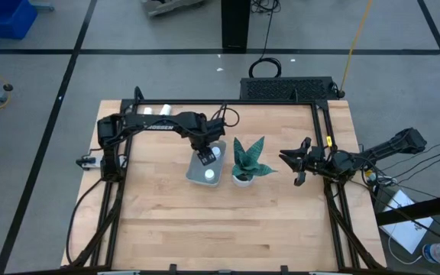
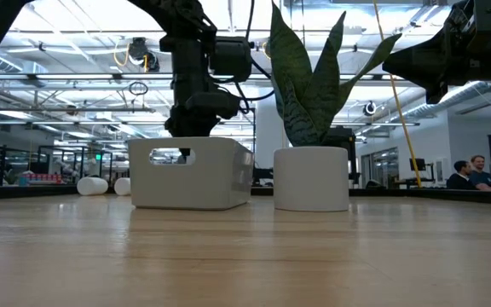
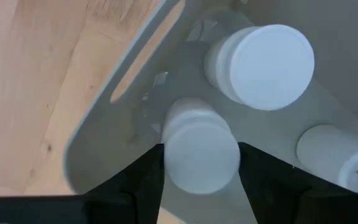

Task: Pick and place pill bottles into a basket
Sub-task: Put the white pill bottle into the gray bin

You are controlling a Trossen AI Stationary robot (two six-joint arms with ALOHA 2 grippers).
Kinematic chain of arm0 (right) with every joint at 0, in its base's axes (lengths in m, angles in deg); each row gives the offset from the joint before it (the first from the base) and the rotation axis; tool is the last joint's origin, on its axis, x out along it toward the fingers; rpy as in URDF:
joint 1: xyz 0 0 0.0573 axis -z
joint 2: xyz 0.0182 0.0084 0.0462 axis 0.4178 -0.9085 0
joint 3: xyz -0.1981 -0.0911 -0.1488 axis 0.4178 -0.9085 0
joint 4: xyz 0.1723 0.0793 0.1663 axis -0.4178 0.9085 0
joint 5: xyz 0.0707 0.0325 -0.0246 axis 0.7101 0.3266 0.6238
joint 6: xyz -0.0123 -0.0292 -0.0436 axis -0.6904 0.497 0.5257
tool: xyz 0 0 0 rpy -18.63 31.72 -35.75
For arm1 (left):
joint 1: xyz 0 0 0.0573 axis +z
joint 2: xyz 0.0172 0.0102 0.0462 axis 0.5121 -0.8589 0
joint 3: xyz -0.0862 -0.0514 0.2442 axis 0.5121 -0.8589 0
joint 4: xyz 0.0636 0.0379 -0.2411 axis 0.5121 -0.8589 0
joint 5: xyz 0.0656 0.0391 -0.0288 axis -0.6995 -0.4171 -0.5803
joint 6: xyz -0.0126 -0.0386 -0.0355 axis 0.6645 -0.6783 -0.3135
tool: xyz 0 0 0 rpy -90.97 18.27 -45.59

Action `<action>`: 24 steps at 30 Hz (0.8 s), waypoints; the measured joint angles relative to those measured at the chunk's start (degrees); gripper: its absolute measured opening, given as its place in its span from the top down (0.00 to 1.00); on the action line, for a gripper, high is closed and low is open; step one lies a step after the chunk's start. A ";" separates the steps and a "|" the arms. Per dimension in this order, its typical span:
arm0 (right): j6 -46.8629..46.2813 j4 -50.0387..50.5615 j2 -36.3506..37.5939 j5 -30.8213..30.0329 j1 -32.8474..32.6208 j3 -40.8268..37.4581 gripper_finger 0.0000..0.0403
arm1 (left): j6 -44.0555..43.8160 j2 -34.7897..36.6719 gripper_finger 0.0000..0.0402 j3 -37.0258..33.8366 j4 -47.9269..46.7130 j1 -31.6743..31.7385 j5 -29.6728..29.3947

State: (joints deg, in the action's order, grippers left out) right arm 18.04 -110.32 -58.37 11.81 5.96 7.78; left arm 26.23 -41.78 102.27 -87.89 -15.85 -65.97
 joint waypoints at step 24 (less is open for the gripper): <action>0.00 0.02 0.00 0.00 0.01 0.01 0.82 | -9.46 16.19 0.43 0.00 -6.67 2.75 -14.44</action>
State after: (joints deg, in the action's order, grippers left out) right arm 18.04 -110.30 -58.37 11.81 5.98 7.79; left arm 16.76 -25.58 102.27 -94.57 -13.09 -80.42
